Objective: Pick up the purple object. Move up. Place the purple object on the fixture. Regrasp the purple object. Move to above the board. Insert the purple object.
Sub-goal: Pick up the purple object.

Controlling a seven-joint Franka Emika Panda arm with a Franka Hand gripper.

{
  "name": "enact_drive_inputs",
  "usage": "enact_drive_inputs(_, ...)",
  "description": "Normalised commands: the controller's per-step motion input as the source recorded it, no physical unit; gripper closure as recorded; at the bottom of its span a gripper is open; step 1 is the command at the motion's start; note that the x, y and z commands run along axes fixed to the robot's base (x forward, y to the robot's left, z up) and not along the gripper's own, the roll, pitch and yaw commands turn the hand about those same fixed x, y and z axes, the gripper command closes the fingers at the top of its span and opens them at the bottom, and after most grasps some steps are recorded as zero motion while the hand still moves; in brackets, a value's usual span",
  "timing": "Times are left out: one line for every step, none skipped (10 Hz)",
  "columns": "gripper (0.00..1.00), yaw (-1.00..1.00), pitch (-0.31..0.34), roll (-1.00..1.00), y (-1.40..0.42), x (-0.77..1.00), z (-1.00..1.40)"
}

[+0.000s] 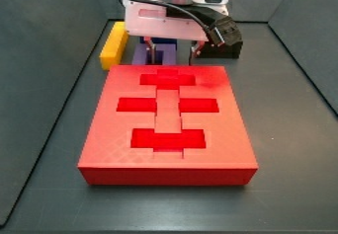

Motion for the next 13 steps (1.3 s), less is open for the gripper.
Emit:
enact_drive_inputs(0.00,0.00,0.000,0.00,-0.04,0.00,-0.17)
enact_drive_inputs(0.00,0.00,0.000,0.00,-0.06,0.00,-0.15)
enact_drive_inputs(0.00,0.00,0.000,0.00,-0.04,0.00,-0.10)
enact_drive_inputs(0.00,0.00,0.000,0.00,-0.02,0.00,-0.02)
enact_drive_inputs(0.00,0.00,0.000,0.00,-0.06,0.00,-0.07)
enact_drive_inputs(0.00,0.00,0.000,0.00,-0.01,0.00,-0.02)
enact_drive_inputs(0.00,0.00,0.000,0.00,0.00,0.00,0.00)
enact_drive_inputs(1.00,0.00,0.000,0.00,0.00,0.00,0.00)
enact_drive_inputs(1.00,0.00,0.000,0.00,0.00,0.00,0.00)
enact_drive_inputs(1.00,0.00,0.000,0.00,0.00,0.00,0.00)
enact_drive_inputs(1.00,0.00,0.000,0.00,0.00,0.00,0.00)
enact_drive_inputs(1.00,0.00,0.000,0.00,0.00,0.00,0.00)
enact_drive_inputs(1.00,0.00,0.000,0.00,0.00,0.00,0.00)
